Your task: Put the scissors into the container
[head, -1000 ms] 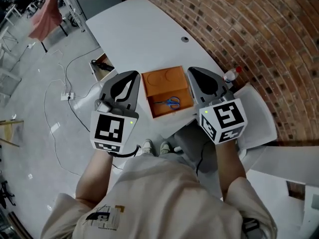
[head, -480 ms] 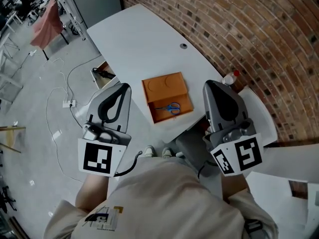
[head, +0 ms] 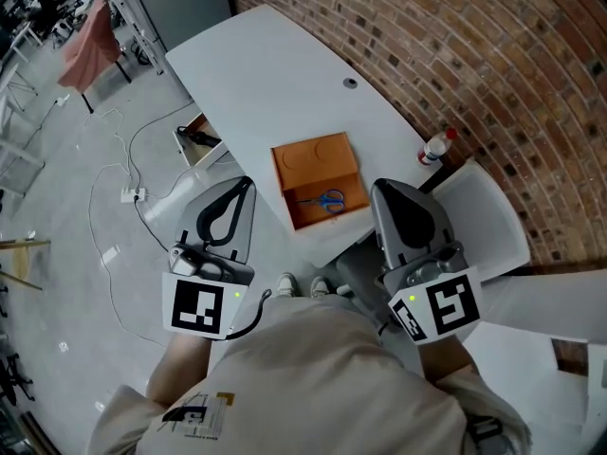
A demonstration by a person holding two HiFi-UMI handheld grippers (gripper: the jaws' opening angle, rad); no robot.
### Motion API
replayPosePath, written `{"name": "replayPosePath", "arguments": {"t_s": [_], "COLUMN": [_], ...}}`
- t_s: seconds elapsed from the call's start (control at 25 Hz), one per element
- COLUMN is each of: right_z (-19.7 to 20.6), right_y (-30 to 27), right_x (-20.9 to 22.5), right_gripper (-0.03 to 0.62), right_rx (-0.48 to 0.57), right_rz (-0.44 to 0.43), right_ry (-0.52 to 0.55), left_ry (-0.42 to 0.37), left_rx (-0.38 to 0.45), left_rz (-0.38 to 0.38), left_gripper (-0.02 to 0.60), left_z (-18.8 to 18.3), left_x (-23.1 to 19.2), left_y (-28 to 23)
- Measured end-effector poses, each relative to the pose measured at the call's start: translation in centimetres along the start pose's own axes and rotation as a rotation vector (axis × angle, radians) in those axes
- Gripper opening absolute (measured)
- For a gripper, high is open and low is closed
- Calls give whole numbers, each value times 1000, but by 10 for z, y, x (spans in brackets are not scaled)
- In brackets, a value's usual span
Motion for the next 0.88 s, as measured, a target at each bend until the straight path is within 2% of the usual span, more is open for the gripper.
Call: {"name": "replayPosePath", "arguments": {"t_s": [0.24,0.48,0.88], "right_z": [11,6,11], "right_y": [2,1,2], "right_x": [-5,-9,-3], "right_gripper": [8,8,8], "right_rx": [-26,-19,-10], "right_rz": [-12,-11,-3], "right_ry": [-5,48,37], "left_ry": [-2,8,4], "left_rx": [-35,-37,-44], "left_rz": [11,-3,-9], "left_gripper": [8,9,8], "left_z": [9,9,13], "left_x": [5,5,8], "left_y": [1,4,1]}}
Point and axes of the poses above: the fingertips, and each gripper's own axes: y backward along the fingers, x to its right, z out of its underside, the point moved 5 cm from there along y, backward along the fingers, and after that the axes turned 12 degrees about y, right-handed, at the moved point
